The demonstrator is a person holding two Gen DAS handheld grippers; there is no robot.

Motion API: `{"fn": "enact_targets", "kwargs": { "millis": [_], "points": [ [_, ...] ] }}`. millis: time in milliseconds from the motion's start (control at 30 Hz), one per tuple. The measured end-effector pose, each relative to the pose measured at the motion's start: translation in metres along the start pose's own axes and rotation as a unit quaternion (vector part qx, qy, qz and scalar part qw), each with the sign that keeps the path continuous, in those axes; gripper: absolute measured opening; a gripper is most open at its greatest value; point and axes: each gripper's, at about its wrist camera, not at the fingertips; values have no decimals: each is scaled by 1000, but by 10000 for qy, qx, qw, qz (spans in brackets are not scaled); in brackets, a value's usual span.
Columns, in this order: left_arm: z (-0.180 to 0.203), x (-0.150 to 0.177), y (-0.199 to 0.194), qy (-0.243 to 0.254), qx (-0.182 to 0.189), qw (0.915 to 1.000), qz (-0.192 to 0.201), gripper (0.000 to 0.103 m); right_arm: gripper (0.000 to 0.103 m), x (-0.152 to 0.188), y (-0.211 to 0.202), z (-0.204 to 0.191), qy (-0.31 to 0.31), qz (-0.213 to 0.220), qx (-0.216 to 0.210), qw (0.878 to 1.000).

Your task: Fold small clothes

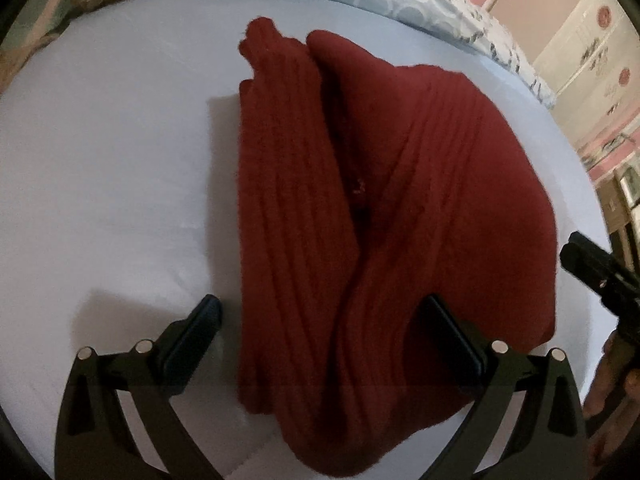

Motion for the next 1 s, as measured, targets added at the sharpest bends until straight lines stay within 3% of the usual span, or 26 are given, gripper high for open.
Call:
{"fn": "enact_targets", "kwargs": {
  "millis": [333,633,767,1000],
  "points": [
    [21,4,2,803,-734,9940,68,102,97,-17,23,0,323,-163,-341,9988],
    [17,8,4,757,-664,9949,95,102,99,-34,38,-17,158,-146,-549,9983],
    [19,6,5,796,-685,9944,97,102,100,-35,53,-25,13,-258,-528,9983],
    [19,-2,11,781,-612,9950,54,102,100,-38,82,-16,289,-656,-918,9932]
  ]
}}
Point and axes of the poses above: each gripper's, at about its wrist camera, not at the fingertips, and y roughly the way its jaws point, z to its right, x to its underside, and after that the axes turned 7 degrees about x, right-handed
